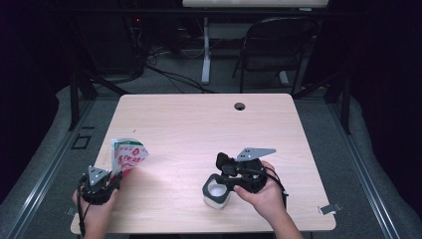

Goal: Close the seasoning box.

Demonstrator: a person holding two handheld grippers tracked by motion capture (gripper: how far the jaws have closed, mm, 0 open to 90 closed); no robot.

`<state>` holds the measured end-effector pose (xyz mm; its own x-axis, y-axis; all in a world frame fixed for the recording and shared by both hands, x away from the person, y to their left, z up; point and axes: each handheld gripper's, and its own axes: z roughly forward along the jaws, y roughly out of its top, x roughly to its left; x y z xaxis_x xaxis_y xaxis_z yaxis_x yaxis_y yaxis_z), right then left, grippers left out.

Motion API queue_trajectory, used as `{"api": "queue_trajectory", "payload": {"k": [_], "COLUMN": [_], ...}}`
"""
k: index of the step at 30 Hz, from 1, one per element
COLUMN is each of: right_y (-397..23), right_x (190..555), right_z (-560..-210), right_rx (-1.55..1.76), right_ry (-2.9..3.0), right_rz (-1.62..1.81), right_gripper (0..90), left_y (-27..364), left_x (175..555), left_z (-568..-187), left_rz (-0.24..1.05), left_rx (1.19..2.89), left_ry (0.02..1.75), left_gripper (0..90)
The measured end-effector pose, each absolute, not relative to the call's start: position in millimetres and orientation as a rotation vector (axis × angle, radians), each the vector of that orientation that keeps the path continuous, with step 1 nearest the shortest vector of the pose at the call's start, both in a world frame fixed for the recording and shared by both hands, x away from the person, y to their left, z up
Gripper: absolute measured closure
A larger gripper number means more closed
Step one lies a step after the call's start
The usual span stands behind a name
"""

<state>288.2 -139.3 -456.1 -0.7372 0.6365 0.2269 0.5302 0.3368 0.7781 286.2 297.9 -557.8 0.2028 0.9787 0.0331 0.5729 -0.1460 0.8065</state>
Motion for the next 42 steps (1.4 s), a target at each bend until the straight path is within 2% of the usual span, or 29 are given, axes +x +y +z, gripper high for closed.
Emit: {"api": "queue_trajectory", "payload": {"k": [5,9,15,26,29,33,36,42], "right_y": [-140,-140,-140,-140,-142,-143,-144,-148], "right_x": [288,289,289,290,290,291,291,291], "right_z": [-456,-456,-456,-456,-454,-454,-453,-452], "right_rx": [1.083,1.084,1.091,1.084,1.090,1.097,1.098,1.108], "right_ry": [2.470,2.470,2.468,2.474,2.462,2.456,2.455,2.442], "right_rz": [1.371,1.372,1.369,1.370,1.378,1.386,1.387,1.393], "right_gripper": [55.3,55.3,55.3,54.6,54.5,53.9,53.6,53.5], "left_y": [297,297,296,287,281,272,262,242], "left_x": [286,285,283,281,279,276,274,268], "left_z": [-559,-558,-558,-557,-553,-548,-547,-547], "left_rz": [0.766,0.752,0.731,0.654,0.628,0.627,0.585,0.599], "left_rx": [1.812,1.816,1.798,1.815,1.830,1.879,1.908,1.976], "left_ry": [1.452,1.454,1.425,1.410,1.401,1.352,1.312,1.234], "left_gripper": [68.4,63.1,48.2,32.9,32.0,35.4,33.8,25.1]}}
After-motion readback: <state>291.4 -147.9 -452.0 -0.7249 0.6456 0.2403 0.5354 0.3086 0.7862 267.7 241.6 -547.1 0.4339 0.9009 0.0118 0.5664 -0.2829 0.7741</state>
